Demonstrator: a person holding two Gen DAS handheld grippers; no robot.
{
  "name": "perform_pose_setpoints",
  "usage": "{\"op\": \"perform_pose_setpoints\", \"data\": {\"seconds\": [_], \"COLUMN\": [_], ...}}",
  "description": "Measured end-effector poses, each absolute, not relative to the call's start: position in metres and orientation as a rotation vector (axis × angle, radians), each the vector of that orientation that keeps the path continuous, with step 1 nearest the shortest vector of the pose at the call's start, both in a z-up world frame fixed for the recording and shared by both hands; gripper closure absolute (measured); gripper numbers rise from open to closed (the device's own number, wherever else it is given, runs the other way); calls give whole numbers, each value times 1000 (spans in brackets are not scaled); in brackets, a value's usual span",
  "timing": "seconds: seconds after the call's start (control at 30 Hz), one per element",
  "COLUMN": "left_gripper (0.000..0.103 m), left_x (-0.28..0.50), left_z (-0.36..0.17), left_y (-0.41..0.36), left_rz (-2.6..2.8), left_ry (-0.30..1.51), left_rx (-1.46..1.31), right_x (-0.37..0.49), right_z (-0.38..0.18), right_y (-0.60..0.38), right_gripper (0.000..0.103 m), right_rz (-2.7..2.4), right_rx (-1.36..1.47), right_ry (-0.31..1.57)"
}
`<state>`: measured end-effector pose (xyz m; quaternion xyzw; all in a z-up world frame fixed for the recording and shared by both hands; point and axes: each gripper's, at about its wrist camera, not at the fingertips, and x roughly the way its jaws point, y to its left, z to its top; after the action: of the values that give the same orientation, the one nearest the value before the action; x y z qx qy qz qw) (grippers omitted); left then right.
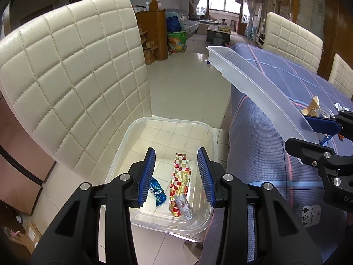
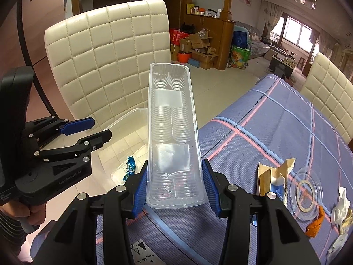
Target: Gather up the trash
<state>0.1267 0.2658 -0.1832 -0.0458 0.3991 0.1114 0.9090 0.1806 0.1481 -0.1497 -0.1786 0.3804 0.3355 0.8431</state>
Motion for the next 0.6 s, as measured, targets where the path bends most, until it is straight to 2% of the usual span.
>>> {"op": "perform_pose_setpoints", "data": {"seconds": [0.1, 0.4, 0.6], "left_gripper": [52, 46, 46], "left_x": [126, 115, 105], "left_z": [-185, -182, -181], "left_y": [268, 279, 293], "left_rz": [234, 270, 315], "left_ry": [826, 809, 804], "left_rx": [-101, -116, -133], "right_x": [179, 173, 168], "right_z": [-150, -150, -151], "right_y": [150, 162, 177], "right_gripper": [58, 58, 58], "right_rz": [713, 737, 768], "right_rx": [-383, -412, -445], "right_ry": [802, 795, 789]}}
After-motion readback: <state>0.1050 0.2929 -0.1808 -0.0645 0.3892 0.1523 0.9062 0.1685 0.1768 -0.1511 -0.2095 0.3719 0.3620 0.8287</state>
